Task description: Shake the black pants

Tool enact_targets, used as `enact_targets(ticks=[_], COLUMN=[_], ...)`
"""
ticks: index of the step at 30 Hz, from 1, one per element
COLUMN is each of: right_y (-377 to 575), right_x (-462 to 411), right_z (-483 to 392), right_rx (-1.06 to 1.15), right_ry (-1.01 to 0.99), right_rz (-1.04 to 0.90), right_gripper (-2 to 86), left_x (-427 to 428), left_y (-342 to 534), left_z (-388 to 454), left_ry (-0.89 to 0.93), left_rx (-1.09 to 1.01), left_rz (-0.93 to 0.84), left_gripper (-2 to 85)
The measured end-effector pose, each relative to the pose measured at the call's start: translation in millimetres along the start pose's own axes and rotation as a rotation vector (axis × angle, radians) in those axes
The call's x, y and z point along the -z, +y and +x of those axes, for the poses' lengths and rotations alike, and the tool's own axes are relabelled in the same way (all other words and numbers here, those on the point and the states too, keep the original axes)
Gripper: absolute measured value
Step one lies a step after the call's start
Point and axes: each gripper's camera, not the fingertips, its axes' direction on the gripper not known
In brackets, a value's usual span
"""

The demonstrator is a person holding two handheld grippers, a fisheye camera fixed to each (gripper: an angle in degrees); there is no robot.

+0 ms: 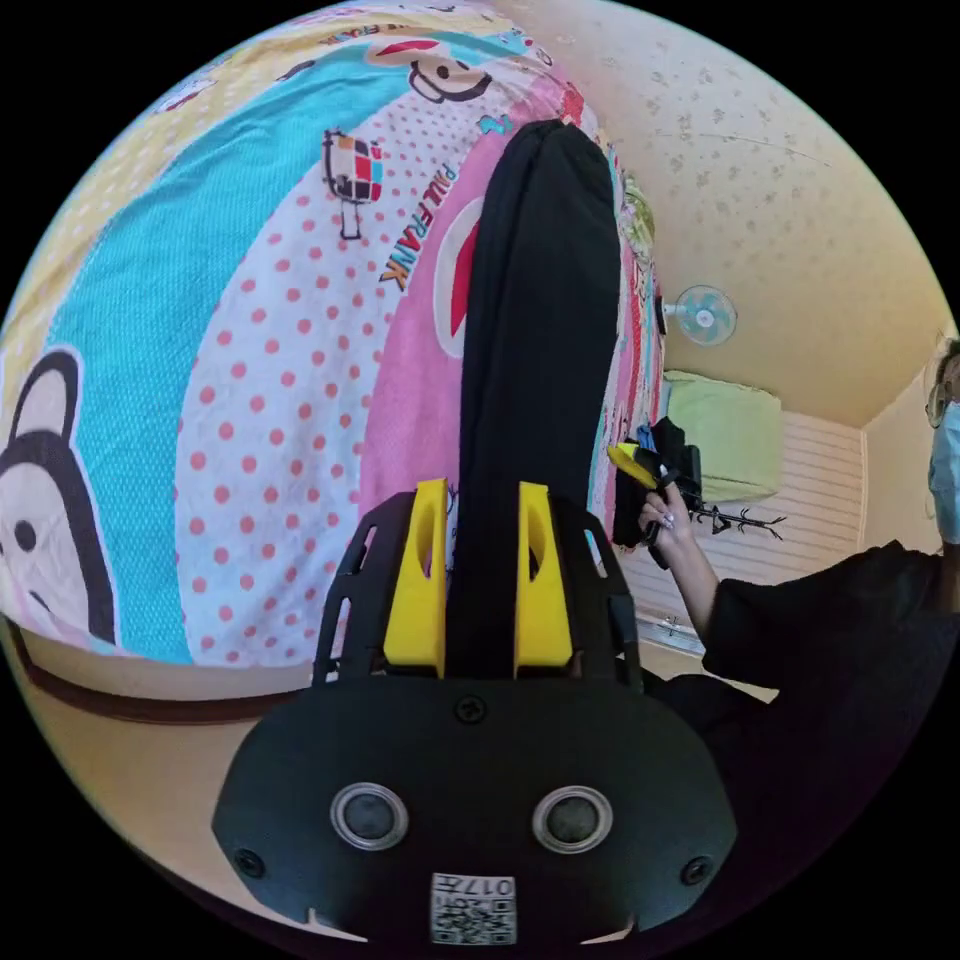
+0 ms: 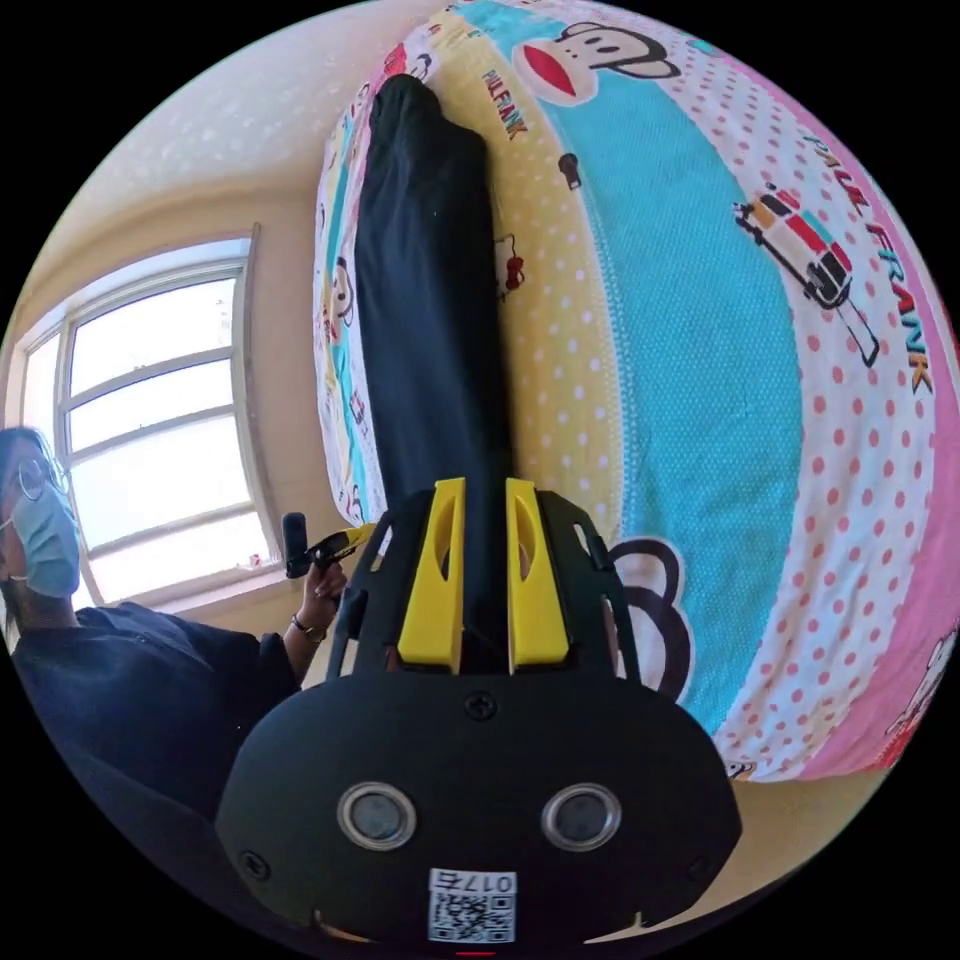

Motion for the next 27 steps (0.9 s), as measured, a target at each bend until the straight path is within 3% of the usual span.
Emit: enact_targets(ticks=[4,8,13,18,21,27], right_y=[-84.6,-188.3,-272.2,-307.9,-290.5,-281.7], right_x=[-24.0,-109.7,-205.6,-294.5,-300.3,-290.1], right_z=[-76.3,-184.3,-253.0,-239.4,-240.8,-272.9], right_rx=[0.23,0.451,0.421,0.275,0.338,0.382], right_ry=[0.041,0.156,0.271,0.649,0.619,0.498], right_rz=[0.101,0.091,0.142,0.143,0.189,0.265], right_gripper=[8.6,11.3,14.1,9.5,2.9,2.0], left_x=[-34.6,-62.8,-79.6,-85.1,-82.4,-65.9], left_y=[-16.9,11.6,52.2,61.6,65.3,73.0], left_z=[16.8,17.0,25.5,20.2,18.9,9.7], left_ry=[-0.07,-0.104,-0.199,-0.193,-0.201,-0.028], left_rx=[-0.05,-0.005,-0.017,-0.006,-0.026,-0.021], left_rz=[-0.036,-0.047,0.013,0.054,0.044,0.071], left_gripper=[10.8,10.6,9.9,8.1,2.4,0.3])
